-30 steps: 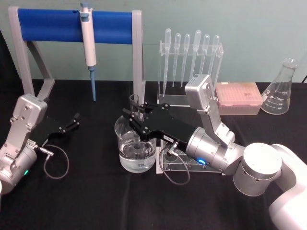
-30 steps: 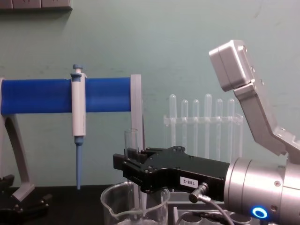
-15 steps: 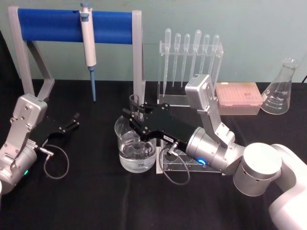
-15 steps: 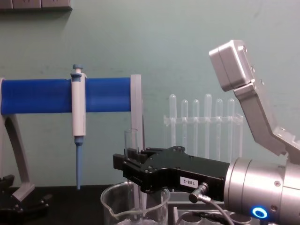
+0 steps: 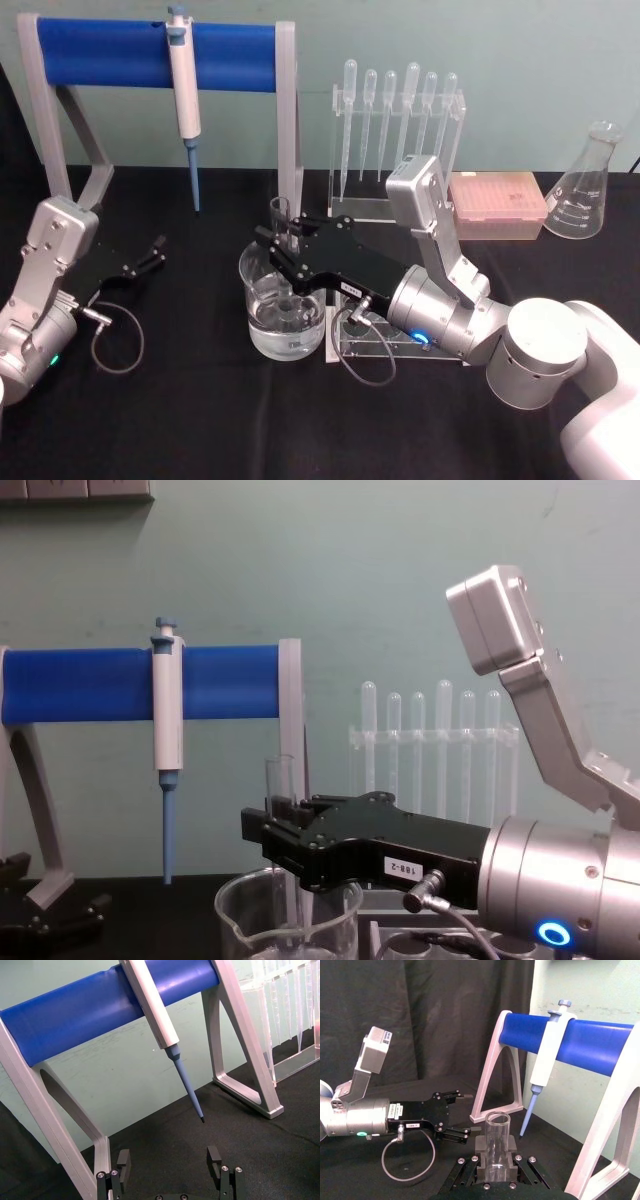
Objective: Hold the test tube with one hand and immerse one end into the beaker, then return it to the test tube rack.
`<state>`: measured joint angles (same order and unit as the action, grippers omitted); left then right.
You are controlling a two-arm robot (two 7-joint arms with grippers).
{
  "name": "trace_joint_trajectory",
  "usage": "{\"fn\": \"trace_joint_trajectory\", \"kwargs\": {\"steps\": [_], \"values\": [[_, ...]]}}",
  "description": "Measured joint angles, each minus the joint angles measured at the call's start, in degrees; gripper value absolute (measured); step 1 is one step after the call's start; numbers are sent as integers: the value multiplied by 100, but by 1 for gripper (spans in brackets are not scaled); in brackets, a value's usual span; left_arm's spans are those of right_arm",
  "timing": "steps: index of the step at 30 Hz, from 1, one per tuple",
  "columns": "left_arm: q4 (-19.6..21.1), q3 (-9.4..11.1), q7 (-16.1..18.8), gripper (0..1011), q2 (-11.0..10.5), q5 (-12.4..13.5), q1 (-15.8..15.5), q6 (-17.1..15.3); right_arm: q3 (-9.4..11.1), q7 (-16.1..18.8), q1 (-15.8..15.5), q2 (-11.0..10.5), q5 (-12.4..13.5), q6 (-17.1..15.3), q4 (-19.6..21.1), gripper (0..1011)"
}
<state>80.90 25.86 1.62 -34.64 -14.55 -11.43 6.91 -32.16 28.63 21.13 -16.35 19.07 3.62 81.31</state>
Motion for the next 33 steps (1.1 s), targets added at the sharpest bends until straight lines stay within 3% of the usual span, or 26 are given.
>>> {"fn": "trace_joint_trajectory", "kwargs": {"steps": [33], "values": [[0,0,0,1000,0,0,0,0,0,0,0,0,0,0,0,225]]}}
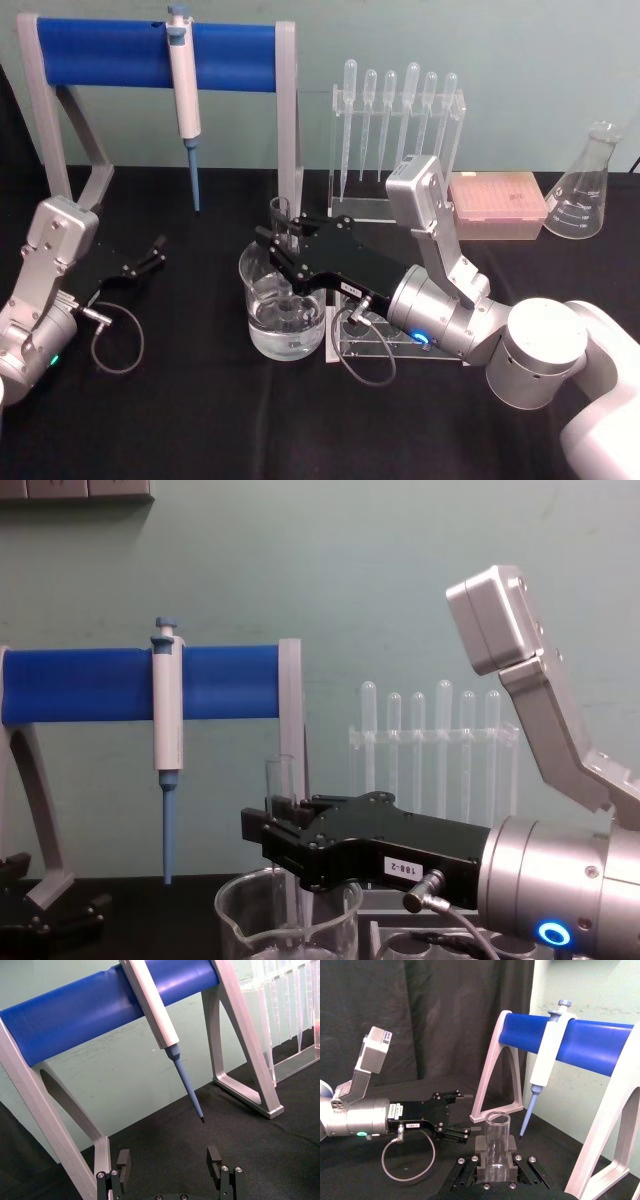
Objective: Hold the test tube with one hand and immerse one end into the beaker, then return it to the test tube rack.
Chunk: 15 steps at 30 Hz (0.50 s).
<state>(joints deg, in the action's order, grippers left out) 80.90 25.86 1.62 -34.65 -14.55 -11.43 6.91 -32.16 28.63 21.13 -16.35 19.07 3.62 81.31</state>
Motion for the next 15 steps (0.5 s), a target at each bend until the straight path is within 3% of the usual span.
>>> {"fn": "trace_joint_trajectory", "kwargs": {"steps": [15], "values": [[0,0,0,1000,0,0,0,0,10,0,-2,-9,-3,-50,98,224]]}}
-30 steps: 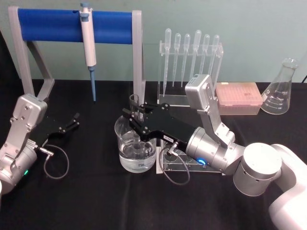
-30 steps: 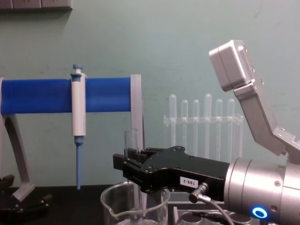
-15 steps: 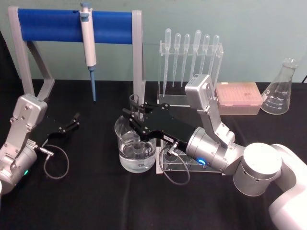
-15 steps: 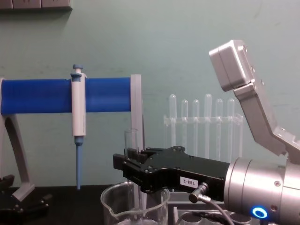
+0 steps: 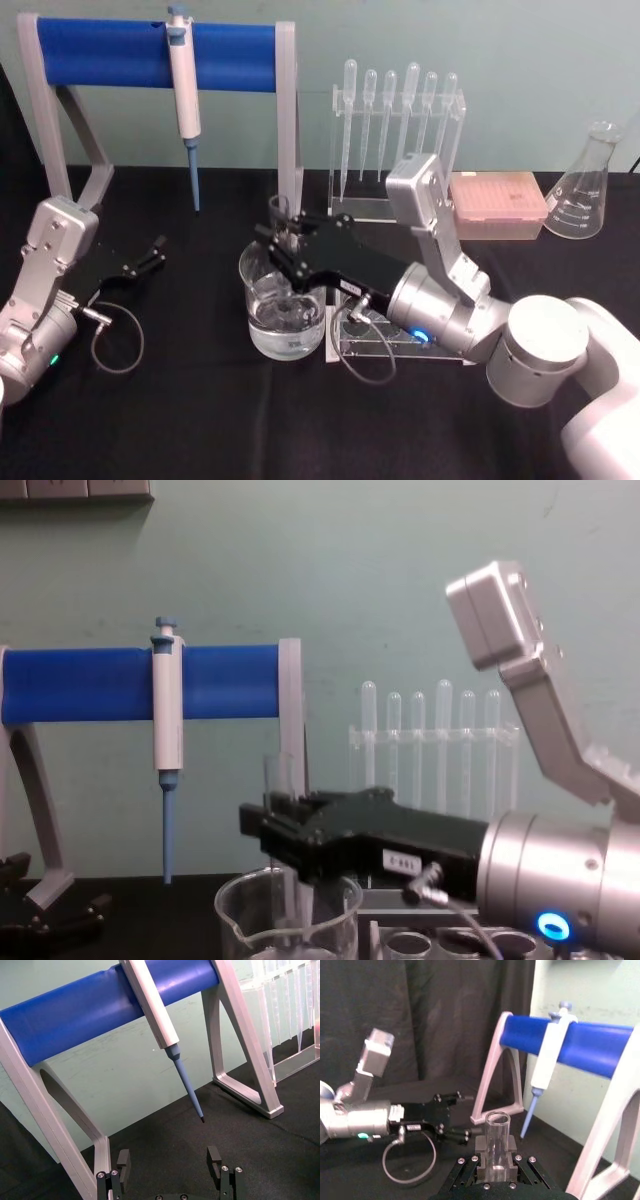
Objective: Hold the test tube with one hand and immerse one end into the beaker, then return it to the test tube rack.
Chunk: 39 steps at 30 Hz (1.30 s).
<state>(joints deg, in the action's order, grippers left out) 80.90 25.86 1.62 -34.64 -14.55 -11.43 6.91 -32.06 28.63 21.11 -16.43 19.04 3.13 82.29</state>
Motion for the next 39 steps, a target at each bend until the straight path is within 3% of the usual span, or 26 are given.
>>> {"fn": "trace_joint_trajectory", "kwargs": {"steps": [12,21,27,28,31,39], "values": [[0,0,0,1000,0,0,0,0,106,-114,82,-237,-97,-551,1088,225],[0,0,0,1000,0,0,0,0,385,-300,48,-492,26,-856,1992,224],[0,0,0,1000,0,0,0,0,665,-506,-257,-806,84,-992,2510,224],[0,0,0,1000,0,0,0,0,799,-575,-438,-960,101,-1029,2674,225],[0,0,0,1000,0,0,0,0,986,-655,-730,-1153,144,-1046,2820,225],[0,0,0,1000,0,0,0,0,1200,-743,-1281,-1341,183,-975,2770,224]]}}
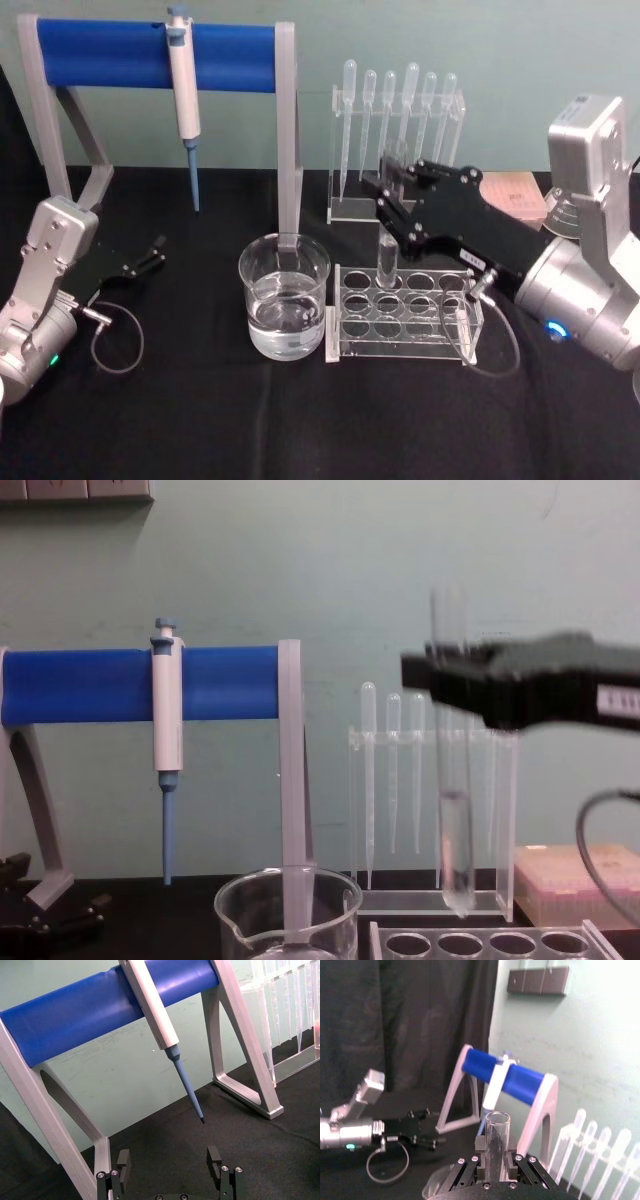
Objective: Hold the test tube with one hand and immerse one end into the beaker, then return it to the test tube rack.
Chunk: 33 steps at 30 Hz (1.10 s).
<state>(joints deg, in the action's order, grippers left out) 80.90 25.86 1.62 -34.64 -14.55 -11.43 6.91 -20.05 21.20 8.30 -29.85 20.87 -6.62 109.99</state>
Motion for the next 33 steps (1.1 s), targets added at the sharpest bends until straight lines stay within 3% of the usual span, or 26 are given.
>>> {"fn": "trace_joint_trajectory", "kwargs": {"steps": [12,33], "values": [[0,0,0,1000,0,0,0,0,-45,112,-67,173,-102,409,-562,224],[0,0,0,1000,0,0,0,0,-1,196,-42,391,-226,697,-1155,224]]}}
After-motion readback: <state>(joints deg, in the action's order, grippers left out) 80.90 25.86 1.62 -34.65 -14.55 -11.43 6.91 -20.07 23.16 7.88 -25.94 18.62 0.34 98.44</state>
